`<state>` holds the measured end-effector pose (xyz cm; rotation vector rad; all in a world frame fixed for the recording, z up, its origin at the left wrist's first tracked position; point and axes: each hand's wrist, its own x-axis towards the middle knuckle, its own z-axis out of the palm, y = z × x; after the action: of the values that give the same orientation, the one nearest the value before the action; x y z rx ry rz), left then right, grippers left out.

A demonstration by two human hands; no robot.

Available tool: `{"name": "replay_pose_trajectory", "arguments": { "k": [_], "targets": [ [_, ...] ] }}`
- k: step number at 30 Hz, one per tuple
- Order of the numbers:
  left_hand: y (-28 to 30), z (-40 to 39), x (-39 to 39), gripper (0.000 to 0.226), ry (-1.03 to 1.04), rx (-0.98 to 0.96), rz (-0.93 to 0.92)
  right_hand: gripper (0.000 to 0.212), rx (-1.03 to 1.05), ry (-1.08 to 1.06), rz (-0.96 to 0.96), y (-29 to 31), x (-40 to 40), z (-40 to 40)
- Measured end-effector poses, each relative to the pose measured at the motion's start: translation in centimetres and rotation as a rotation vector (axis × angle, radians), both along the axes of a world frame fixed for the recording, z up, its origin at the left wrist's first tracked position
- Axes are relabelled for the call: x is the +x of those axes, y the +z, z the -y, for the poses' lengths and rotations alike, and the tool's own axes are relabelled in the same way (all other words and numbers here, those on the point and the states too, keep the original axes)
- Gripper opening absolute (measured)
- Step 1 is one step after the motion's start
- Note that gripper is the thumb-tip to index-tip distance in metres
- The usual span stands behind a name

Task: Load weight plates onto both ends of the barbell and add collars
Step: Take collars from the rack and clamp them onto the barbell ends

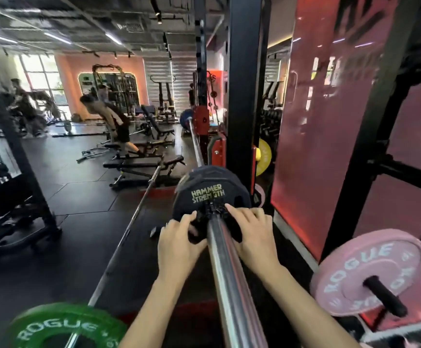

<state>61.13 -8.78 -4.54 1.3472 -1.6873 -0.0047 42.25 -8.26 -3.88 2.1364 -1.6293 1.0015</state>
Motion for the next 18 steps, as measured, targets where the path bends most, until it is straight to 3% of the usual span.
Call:
{"name": "replay_pose_trajectory", "arguments": {
  "k": [9, 11, 14, 18],
  "targets": [
    [-0.9, -1.2, -0.6, 0.063, 0.013, 0.013, -0.101, 0.084, -0.027, 0.030, -0.046, 0.4, 0.0, -0.3],
    [-1.1, -1.4, -1.0, 0.060, 0.026, 0.026, -0.124, 0.089, -0.013, 0.037, 0.052, 0.6, 0.2, -0.8],
    [-1.3, -1.3, -1.1, 0.052, 0.023, 0.100, -0.122, 0.077, -0.013, 0.017, 0.183, 0.2, 0.3, -1.1],
    [-1.9, -0.9, -0.6, 0.042, -0.030, 0.035, -0.058, 0.067, 0.004, 0.046, 0.030, -0.2, 0.1, -0.7]
  ]
}}
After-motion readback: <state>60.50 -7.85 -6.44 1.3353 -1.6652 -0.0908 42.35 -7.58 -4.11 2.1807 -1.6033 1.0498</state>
